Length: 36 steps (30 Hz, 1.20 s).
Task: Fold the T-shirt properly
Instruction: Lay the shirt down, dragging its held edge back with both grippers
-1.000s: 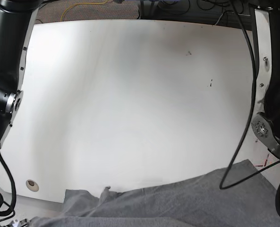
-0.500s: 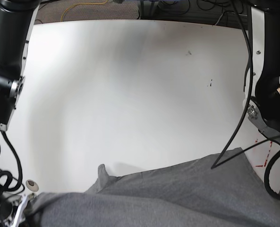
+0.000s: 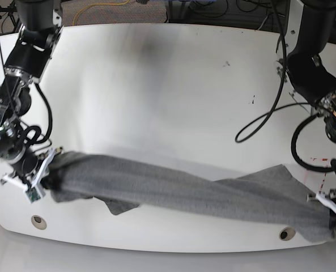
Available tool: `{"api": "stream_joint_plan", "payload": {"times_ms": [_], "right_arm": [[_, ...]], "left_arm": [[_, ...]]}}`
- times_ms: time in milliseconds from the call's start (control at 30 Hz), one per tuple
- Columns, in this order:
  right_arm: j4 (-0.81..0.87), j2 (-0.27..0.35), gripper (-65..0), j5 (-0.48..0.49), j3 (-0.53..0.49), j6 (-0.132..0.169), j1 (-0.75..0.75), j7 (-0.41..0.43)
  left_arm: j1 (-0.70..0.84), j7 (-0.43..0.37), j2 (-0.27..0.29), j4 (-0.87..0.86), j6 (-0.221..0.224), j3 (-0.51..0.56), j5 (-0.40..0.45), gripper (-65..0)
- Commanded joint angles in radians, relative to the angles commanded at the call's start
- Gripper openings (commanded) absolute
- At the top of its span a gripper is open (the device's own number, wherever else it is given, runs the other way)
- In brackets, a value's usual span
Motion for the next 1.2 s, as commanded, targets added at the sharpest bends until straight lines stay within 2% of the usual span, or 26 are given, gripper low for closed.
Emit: {"api": "stream_joint_plan", "payload": {"times_ms": [167,333,467,800,900,1200], "right_arm": [[0.000,-0.044,-64.7,-0.002,0.020,0.000,-0.166,0.054],[0.000,-0.055,-64.7,-0.002,0.020,0.000,-0.281,0.092],[0.000,-0.055,-64.7,-0.002,0.015,0.000,-0.341,0.098],[0.002,-0.052,-64.4,-0.002,0.014,0.000,-0.411,0.097],[0.002,-0.054,-64.4,-0.002,0.014,0.000,-0.433,0.097],[0.002,-0.055,-64.4,-0.002,0.012,0.000,-0.499,0.097]], "left_arm": [[0.186,0.000,0.011,0.014,-0.044,-0.063,0.000,-65.0],[0.327,0.000,0.011,0.015,-0.107,-0.115,0.000,-65.0],[0.431,-0.002,0.011,0.012,-0.138,-0.152,0.000,-65.0],[0.605,-0.005,0.002,0.008,-0.139,-0.157,0.005,-65.0],[0.640,-0.006,-0.021,-0.002,-0.139,-0.157,0.003,-65.0],[0.666,-0.006,-0.064,-0.098,-0.139,-0.160,0.006,-65.0]]}}
